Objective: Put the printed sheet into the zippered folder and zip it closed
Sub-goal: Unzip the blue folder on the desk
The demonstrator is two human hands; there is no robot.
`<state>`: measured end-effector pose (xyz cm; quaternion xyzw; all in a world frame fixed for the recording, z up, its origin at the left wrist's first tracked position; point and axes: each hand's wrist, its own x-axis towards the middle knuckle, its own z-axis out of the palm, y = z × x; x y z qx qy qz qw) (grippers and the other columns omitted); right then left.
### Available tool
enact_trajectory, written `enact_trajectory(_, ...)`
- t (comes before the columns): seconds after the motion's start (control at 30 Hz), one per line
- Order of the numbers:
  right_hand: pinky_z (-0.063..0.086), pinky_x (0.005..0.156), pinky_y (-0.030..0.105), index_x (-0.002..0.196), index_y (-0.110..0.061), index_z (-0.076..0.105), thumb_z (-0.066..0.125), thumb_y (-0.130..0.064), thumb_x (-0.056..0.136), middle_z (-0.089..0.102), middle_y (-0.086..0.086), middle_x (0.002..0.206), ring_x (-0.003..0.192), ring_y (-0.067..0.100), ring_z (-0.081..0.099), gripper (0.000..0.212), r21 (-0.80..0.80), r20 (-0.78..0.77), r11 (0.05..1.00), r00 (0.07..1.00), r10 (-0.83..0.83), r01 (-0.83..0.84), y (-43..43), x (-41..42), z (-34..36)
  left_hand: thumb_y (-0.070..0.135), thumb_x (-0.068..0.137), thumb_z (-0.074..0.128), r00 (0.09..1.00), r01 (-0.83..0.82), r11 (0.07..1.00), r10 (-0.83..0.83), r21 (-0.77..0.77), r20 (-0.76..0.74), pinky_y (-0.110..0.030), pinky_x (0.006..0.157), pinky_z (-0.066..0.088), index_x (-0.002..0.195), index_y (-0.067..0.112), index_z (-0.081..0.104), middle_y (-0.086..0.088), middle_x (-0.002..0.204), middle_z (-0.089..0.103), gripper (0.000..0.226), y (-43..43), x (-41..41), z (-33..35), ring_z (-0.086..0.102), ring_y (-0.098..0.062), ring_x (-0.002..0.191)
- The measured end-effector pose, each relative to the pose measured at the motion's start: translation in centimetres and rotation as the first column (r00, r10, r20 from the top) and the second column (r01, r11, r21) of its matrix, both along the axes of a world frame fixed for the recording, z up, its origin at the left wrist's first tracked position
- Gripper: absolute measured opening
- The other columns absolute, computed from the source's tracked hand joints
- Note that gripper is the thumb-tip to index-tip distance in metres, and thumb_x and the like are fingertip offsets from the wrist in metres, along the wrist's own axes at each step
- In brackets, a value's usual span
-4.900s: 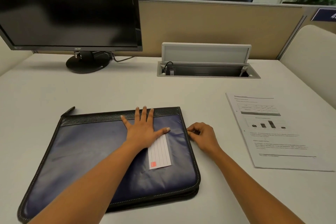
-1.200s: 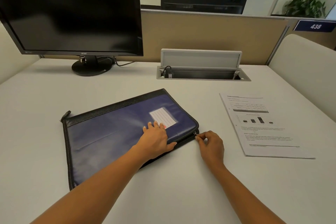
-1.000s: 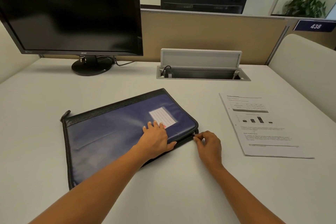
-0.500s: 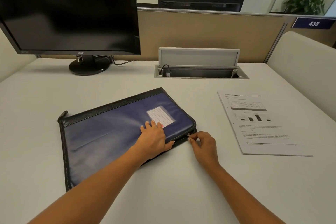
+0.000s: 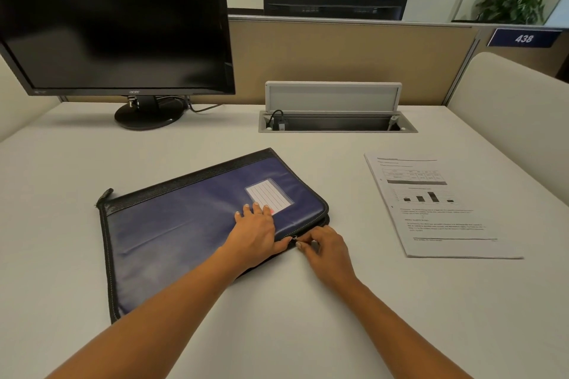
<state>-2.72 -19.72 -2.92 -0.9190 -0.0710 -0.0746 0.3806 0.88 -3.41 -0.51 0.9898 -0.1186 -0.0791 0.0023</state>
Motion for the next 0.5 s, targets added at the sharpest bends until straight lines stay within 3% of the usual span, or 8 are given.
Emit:
enact_trajectory(0.2,0.030,0.058,0.004,0.081,-0.013,0.062,0.061,-0.028,0.085,0.064,0.002,0.083,0.073,0.006,0.047,0.016,-0.061,0.032,0.998,0.999,-0.030,0.032,0.1,0.1,-0.2,0.065,0.085,0.033,0.999,0.029,1.000,-0.029,-0.004,0.017,-0.050,0.112,0.019,0.143,0.004,0.011,-0.022,0.151,0.017,0.086,0.5,-0.4,-0.1,0.016,-0.040,0.137)
enact_trajectory(0.37,0.023,0.049,0.009,0.077,-0.019,0.044,0.045,-0.031,0.093,0.054,-0.001,0.077,0.068,0.008,0.041,0.020,-0.283,0.076,0.959,0.997,0.029,-0.006,0.8,0.1,-0.5,0.063,0.086,0.034,0.996,0.089,0.994,-0.091,-0.065,-0.018,-0.043,0.115,0.003,0.146,0.013,-0.001,-0.015,0.155,0.000,0.086,2.4,-1.2,-0.5,-0.003,-0.032,0.142)
enact_trajectory(0.43,0.018,0.047,0.011,0.078,-0.019,0.042,0.039,-0.030,0.095,0.054,0.001,0.080,0.070,0.009,0.040,0.020,-0.368,0.084,0.930,0.995,0.054,-0.020,1.0,0.1,-0.6,0.064,0.085,0.035,0.997,0.075,0.995,-0.076,-0.060,-0.018,-0.042,0.115,0.007,0.146,0.015,0.001,-0.010,0.156,0.001,0.086,2.9,-1.7,-0.3,-0.001,-0.028,0.143)
enact_trajectory(0.5,0.016,0.047,0.015,0.077,-0.021,0.037,0.034,-0.031,0.096,0.047,-0.003,0.077,0.070,0.010,0.039,0.022,-0.430,0.077,0.903,0.995,0.061,-0.022,0.9,0.2,-0.5,0.067,0.084,0.034,1.000,0.009,1.000,-0.009,-0.019,0.013,-0.041,0.113,0.021,0.146,0.016,0.006,-0.006,0.156,0.007,0.085,3.3,-2.4,-0.1,0.005,-0.025,0.143)
